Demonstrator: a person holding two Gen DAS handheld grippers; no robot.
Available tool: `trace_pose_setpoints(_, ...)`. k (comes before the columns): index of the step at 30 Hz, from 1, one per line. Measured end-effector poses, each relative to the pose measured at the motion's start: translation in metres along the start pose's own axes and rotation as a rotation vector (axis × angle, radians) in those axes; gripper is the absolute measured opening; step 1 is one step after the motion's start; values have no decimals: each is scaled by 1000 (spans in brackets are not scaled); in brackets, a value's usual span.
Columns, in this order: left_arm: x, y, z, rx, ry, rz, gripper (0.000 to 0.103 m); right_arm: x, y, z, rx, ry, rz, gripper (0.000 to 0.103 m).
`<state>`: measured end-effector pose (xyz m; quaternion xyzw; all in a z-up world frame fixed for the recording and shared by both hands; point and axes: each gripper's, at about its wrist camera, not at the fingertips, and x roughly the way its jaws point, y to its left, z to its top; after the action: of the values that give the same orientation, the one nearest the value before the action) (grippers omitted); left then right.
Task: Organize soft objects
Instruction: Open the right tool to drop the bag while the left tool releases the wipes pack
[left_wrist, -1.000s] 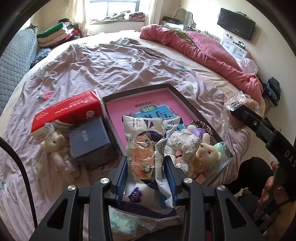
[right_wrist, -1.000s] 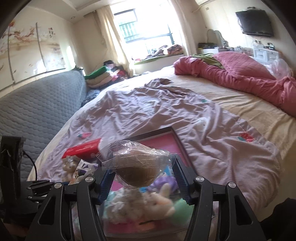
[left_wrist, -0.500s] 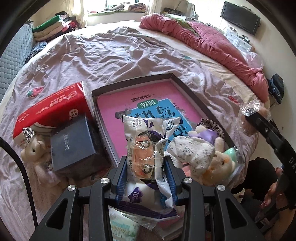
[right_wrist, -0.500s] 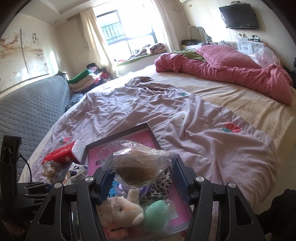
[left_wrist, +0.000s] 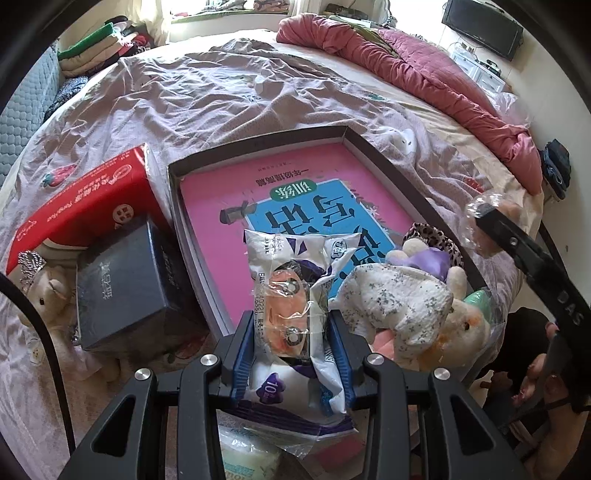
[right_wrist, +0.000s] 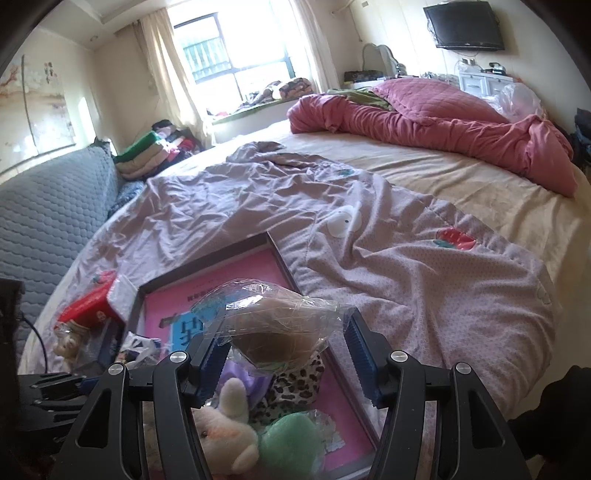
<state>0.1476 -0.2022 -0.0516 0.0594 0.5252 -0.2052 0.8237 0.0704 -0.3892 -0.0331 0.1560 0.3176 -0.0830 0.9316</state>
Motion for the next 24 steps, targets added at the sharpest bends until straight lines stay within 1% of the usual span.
trace_pose_setpoints(5,5,-1,0,5,8,-1,39,18,0,-1,7,25,-10,62)
trace_pose_setpoints(11,7,2,-1,-7,12,-11,39,34,4,-13,2,86,18,62)
trace_pose_setpoints(18,7,5,-2,-23,6,-17,40,34,8,-17,-20,83,37,62)
trace_pose_setpoints(24,7,5,-3,-26,7,-18,40,30,4,-18,6,86,46,62)
